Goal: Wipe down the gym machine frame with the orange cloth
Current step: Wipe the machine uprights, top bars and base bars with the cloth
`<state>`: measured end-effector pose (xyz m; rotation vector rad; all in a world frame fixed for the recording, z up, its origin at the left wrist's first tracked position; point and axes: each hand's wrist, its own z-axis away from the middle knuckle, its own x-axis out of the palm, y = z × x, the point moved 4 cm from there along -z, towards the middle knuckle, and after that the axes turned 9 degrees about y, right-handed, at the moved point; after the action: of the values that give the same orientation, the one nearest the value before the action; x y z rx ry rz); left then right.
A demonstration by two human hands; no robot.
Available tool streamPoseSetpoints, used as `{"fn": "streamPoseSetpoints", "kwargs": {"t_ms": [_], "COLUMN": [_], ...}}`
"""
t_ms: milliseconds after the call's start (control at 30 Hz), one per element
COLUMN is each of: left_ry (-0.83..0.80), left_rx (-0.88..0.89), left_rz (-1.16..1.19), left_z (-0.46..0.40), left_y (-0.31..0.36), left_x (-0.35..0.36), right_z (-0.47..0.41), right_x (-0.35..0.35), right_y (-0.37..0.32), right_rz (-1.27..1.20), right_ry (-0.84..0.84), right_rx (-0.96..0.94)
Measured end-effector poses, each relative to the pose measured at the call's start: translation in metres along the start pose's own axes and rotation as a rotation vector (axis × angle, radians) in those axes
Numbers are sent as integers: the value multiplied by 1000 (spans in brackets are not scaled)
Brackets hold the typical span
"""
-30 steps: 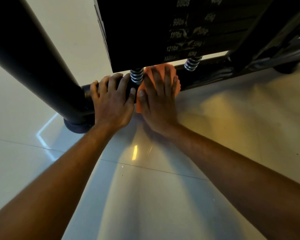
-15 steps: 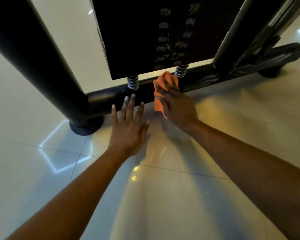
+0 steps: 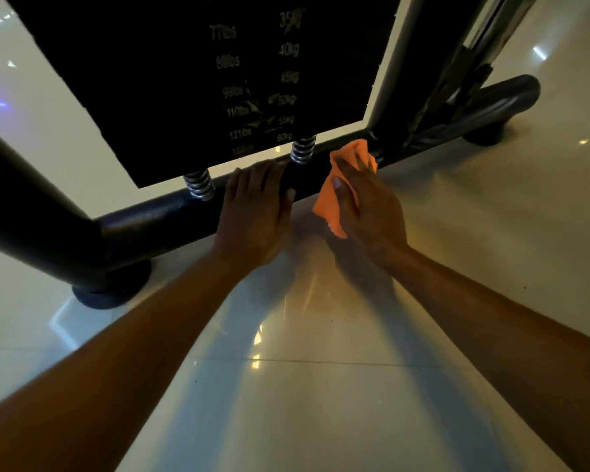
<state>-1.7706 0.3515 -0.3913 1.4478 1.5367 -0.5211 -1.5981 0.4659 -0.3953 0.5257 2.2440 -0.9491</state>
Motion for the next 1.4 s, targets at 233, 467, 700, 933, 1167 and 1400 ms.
{"fn": "streamPoseSetpoints", "kwargs": {"t_ms": [233, 467, 700, 933, 1167, 1400], "left_ry": [-79, 29, 55, 67, 73, 89], "left_rx": [-40, 23, 12, -31, -27, 3], "left_rz": [-168, -199, -192, -146, -158, -164], "left_z": [-37, -32, -31, -32, -30, -28], "left_y": [-2, -2, -2, -4, -5, -5], "left_x": [37, 40, 41, 40, 39, 38], "right_z": [-6, -31, -14, -29, -54, -18], "right_x": [63, 42, 65, 62, 44, 62], "right_y": [7, 75, 22, 39, 64, 14], "right_rz": [75, 290, 166, 116, 199, 159], "right_ry": [-46, 4, 24, 145, -2, 21], "right_rx": [-164, -213, -463, -145, -402, -418]}}
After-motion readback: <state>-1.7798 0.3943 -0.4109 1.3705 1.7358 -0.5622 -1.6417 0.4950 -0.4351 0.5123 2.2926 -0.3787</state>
